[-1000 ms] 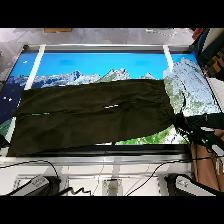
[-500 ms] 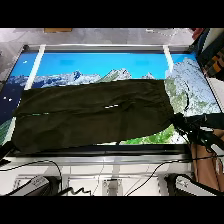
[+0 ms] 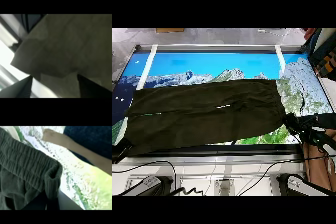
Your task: Fold the clothes and pants, and hang the long-sleeved shirts on hangers.
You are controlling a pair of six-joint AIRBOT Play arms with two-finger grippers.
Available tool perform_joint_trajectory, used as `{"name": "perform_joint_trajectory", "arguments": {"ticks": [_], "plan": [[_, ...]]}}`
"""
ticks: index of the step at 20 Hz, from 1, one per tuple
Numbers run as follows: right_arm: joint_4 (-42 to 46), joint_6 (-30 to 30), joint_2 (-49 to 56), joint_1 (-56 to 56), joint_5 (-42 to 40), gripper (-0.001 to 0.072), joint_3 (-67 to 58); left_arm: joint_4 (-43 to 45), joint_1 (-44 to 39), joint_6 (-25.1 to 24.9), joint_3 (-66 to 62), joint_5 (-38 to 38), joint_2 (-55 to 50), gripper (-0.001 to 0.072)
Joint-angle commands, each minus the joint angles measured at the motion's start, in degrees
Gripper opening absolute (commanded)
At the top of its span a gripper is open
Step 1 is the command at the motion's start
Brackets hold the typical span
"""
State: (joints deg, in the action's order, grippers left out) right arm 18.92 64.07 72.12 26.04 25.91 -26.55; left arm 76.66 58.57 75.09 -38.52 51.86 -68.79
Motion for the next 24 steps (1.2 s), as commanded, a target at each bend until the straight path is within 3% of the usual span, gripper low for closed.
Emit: {"name": "perform_joint_trajectory", "arguments": {"ticks": [1, 2, 4, 6, 12, 15, 19, 24], "plan": [[3.78, -3.39, -0.02, -0.07, 2.60, 0.0043, -0.28, -5.79, -0.02, -3.80, 0.35, -3.52, -0.07, 0.0496], [6.82, -3.72, -0.22, -0.07, 4.76, 0.0043, -0.92, -7.52, -0.02, -5.09, 0.35, -3.28, -0.04, 0.0455], [14.84, -3.45, -2.05, -0.07, 9.38, 0.0042, -2.84, -9.97, -0.02, -5.75, 0.26, -3.23, 0.17, 0.0037], [23.10, 0.31, -5.95, 0.00, 13.90, 0.0042, -4.81, -10.54, -0.02, -5.79, -0.11, -3.23, 1.11, 0.0024], [58.71, 24.61, -27.34, 0.00, 24.65, 0.0041, -5.68, -10.75, -0.02, -7.85, -3.98, -3.06, 5.68, 0.0023], [70.88, 29.07, -38.29, 0.00, 33.57, 0.0041, -5.73, -10.78, -0.02, -7.82, -4.28, -2.78, 6.71, 0.0023], [75.52, 31.50, -47.91, -0.02, 37.90, 0.0042, -5.73, -11.76, -0.07, -7.82, -4.37, -2.69, 6.71, 0.0022], [69.75, 32.94, -48.78, -0.02, 31.43, 0.0041, -5.84, -12.37, -8.31, -6.12, -11.23, -5.73, 6.58, 0.0018]]}}
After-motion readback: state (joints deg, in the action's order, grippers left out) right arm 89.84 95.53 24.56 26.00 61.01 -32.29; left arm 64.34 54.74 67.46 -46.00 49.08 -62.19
